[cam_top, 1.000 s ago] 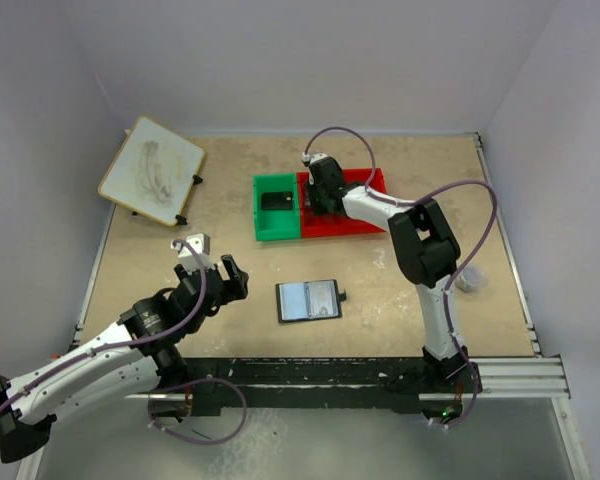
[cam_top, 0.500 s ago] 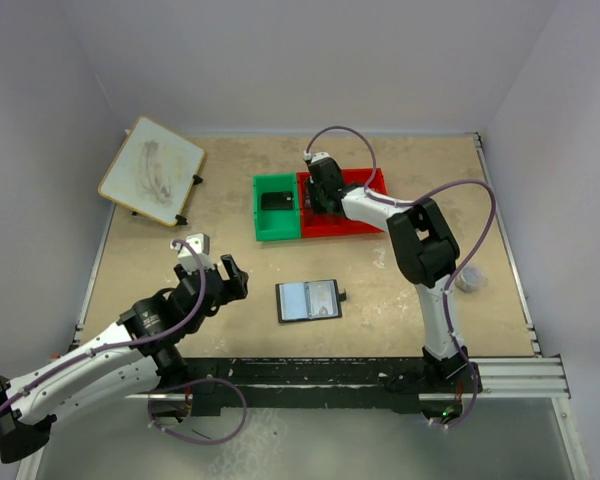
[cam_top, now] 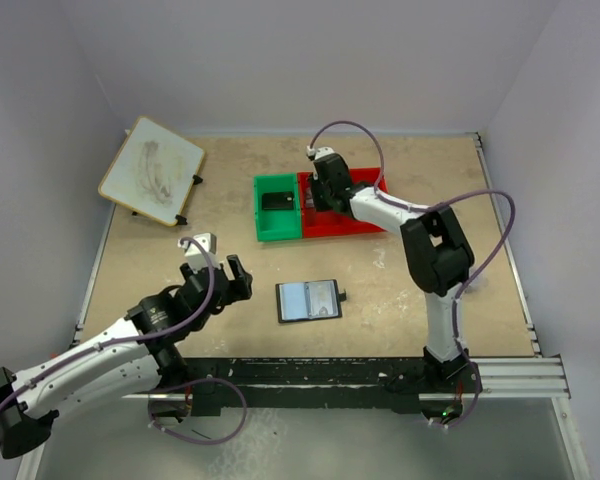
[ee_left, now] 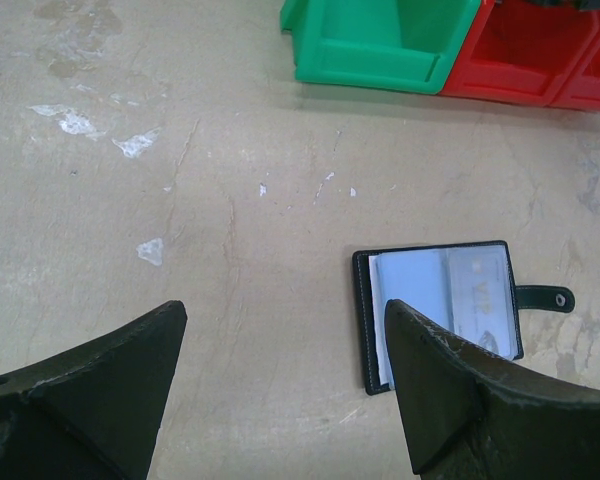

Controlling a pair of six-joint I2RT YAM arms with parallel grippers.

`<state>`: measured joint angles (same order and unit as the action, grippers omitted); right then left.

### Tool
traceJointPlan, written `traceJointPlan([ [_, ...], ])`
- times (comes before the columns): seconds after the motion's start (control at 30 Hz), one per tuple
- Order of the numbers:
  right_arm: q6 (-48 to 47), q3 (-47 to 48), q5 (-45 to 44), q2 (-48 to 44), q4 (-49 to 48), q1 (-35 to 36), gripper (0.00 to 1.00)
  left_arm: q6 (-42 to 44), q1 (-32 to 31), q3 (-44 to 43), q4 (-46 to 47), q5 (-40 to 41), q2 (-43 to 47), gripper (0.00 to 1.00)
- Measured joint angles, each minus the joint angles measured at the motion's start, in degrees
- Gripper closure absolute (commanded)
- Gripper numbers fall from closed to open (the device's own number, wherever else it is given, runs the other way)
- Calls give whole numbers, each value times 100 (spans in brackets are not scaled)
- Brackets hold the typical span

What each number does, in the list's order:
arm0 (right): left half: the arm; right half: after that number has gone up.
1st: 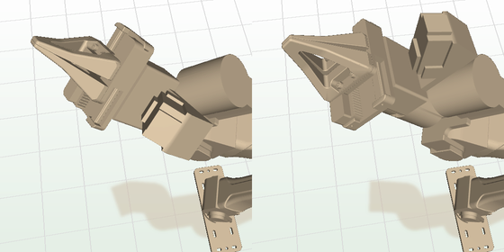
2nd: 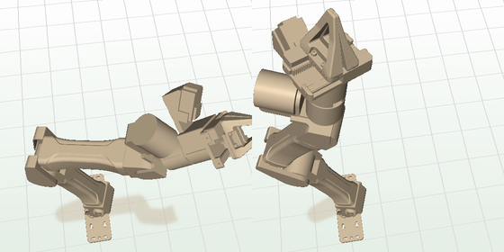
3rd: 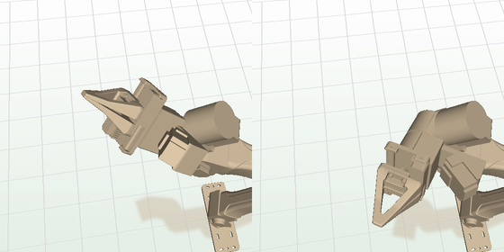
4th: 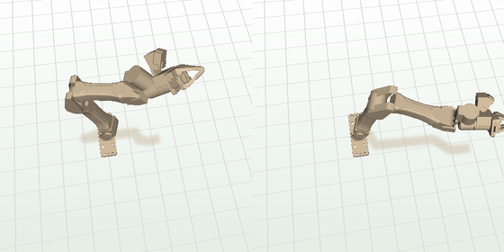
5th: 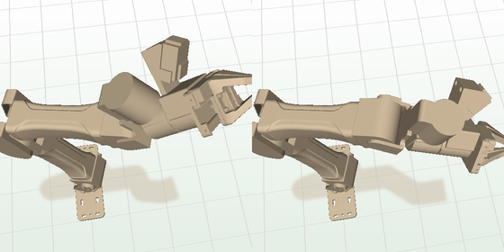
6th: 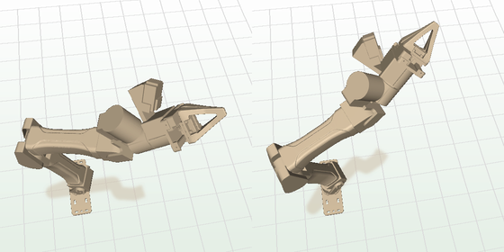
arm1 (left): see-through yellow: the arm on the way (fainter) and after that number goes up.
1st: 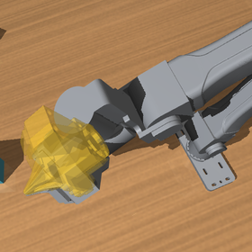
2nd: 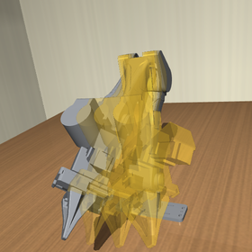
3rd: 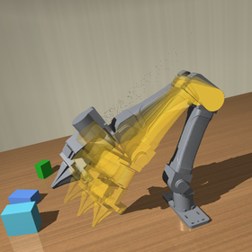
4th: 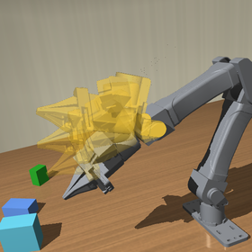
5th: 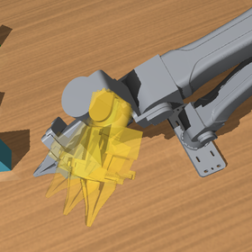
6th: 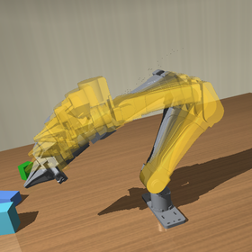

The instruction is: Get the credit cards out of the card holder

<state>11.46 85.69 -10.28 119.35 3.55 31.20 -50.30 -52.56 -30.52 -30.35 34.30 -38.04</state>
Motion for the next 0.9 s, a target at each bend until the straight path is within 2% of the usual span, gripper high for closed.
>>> traceJointPlan([
  [0.1, 0, -155, 131, -442, -15, -2, 70, 24, 0, 0, 125, -81, -186, 21],
  [0.17, 22, -345, 216, -820, -85, -2, 61, 57, 0, 0, 267, -155, -367, 20],
  [0.27, 168, -1104, 284, -1687, -380, -2, 56, 216, 0, -37, 557, -282, -776, 19],
  [0.4, 584, -2437, 540, -3053, -739, -2, 55, 518, 2, -321, 922, -409, -1655, 18],
  [0.43, 807, -3021, 656, -3626, -852, -2, 55, 643, 4, -450, 1054, -474, -1956, 18],
  [0.67, 1801, -5005, 1298, -5405, -1038, 302, 55, 1239, 221, -929, 1976, -1346, -3263, 19],
  [0.8, 2398, -5716, 1847, -5958, -1200, 896, 56, 1355, 330, -1137, 2299, -1733, -3803, 21],
  [0.9, 2704, -5976, 2094, -6006, -1344, 1209, 56, 1346, 343, -1137, 2411, -1952, -3897, 23],
])
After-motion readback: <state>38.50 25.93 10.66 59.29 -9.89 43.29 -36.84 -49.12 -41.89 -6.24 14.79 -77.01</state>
